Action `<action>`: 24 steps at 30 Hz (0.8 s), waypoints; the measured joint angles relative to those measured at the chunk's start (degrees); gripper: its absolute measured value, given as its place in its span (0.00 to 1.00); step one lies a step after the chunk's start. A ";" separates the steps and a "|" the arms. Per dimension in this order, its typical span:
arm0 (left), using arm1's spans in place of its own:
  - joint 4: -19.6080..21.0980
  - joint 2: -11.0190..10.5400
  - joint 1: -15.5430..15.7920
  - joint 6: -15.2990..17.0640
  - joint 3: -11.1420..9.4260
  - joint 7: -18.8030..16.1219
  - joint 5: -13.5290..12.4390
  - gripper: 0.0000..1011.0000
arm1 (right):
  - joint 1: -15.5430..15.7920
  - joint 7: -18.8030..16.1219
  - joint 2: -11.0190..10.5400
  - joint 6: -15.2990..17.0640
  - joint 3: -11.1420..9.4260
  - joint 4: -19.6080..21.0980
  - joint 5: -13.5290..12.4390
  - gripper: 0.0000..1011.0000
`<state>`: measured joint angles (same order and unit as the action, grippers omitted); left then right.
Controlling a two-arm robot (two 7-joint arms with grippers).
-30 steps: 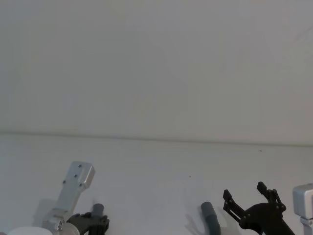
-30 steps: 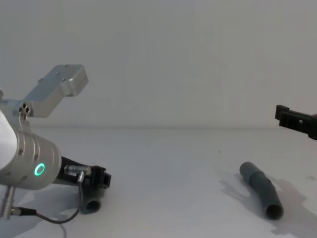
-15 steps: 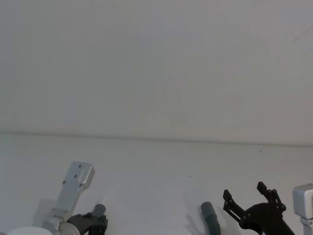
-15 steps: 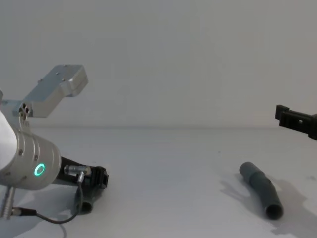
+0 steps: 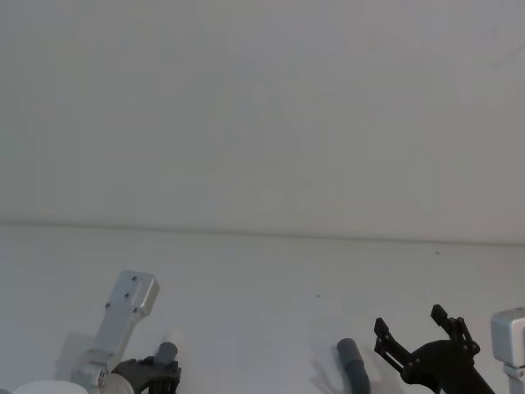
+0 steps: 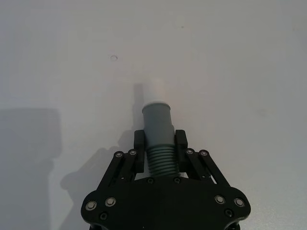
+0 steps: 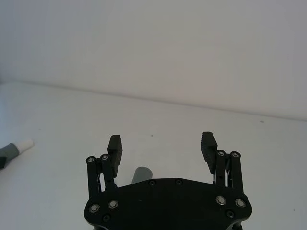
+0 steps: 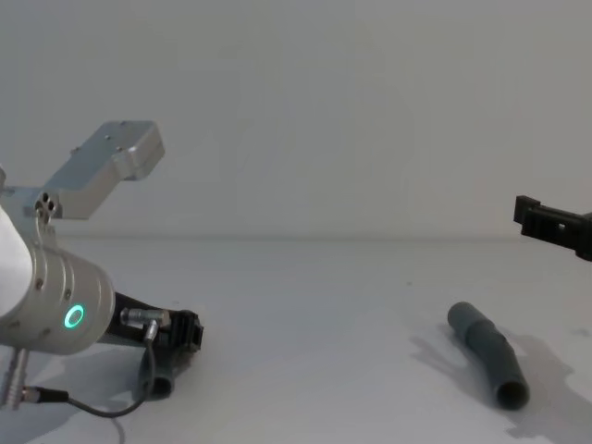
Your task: Use both hands to pick up one end of the pipe from the table, align the ends, and insert them.
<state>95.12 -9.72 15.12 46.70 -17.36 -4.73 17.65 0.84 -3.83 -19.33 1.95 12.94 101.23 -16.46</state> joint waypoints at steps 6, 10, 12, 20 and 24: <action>-0.26 -0.25 0.42 -0.13 -0.31 0.71 -0.13 0.33 | 0.00 0.00 0.00 0.00 0.00 0.00 0.00 0.99; -0.73 -1.10 1.26 -0.81 -1.07 1.94 -0.46 0.33 | 0.00 0.00 0.00 0.00 0.00 0.00 0.00 0.99; -1.10 -1.70 1.89 -1.44 -1.66 3.04 -0.77 0.33 | 0.00 0.00 0.00 0.00 0.00 0.00 0.00 0.99; -2.73 -4.75 4.90 -4.86 -4.58 8.04 -2.26 0.33 | 0.00 0.00 0.00 0.00 0.00 0.00 0.00 0.99; -3.58 -6.16 6.34 -6.96 -6.03 10.61 -3.02 0.34 | 0.00 0.00 0.00 0.00 0.00 0.00 0.00 0.99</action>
<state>91.54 -15.88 21.46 39.74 -23.39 5.88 14.63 0.84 -3.83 -19.33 1.95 12.94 101.23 -16.46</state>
